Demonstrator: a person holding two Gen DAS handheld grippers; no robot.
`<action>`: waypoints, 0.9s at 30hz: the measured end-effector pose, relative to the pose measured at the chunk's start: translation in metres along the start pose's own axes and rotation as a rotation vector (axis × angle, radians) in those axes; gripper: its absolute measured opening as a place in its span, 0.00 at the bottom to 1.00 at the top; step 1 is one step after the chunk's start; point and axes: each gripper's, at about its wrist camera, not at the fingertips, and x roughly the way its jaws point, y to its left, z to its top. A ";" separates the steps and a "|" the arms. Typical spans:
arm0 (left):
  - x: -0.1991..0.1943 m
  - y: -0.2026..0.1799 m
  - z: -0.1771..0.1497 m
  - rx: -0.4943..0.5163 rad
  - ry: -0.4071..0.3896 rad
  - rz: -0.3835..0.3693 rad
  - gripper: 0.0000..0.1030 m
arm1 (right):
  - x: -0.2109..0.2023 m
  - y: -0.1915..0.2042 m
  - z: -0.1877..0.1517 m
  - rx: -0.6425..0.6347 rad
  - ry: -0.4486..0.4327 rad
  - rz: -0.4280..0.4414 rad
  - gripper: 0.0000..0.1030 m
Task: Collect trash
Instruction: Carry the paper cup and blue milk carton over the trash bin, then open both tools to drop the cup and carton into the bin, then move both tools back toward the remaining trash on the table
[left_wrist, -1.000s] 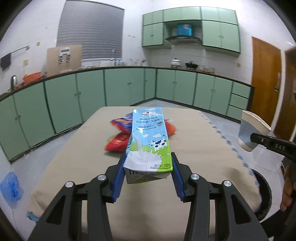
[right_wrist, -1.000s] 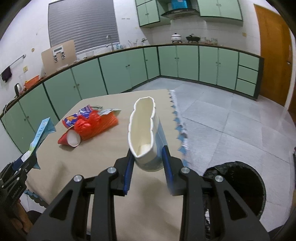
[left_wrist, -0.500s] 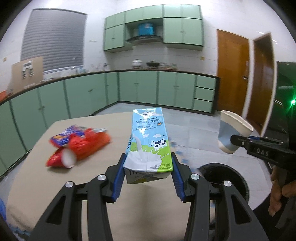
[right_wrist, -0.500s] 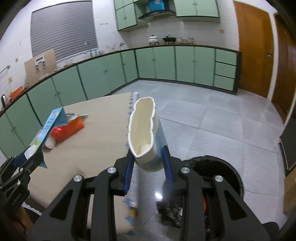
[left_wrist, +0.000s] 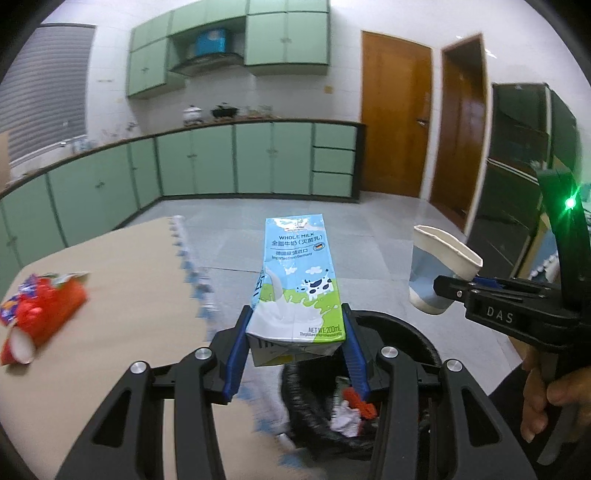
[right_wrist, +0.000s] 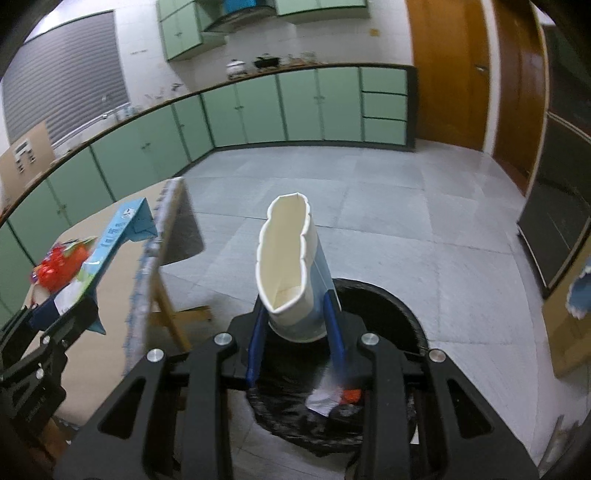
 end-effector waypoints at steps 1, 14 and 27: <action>0.004 -0.004 0.000 0.006 0.004 -0.009 0.45 | 0.001 -0.005 -0.001 0.010 0.003 -0.007 0.28; 0.086 -0.066 -0.019 0.067 0.122 -0.101 0.45 | 0.046 -0.060 -0.014 0.107 0.095 -0.067 0.29; 0.119 -0.068 -0.036 0.058 0.193 -0.078 0.47 | 0.063 -0.067 -0.012 0.124 0.137 -0.067 0.37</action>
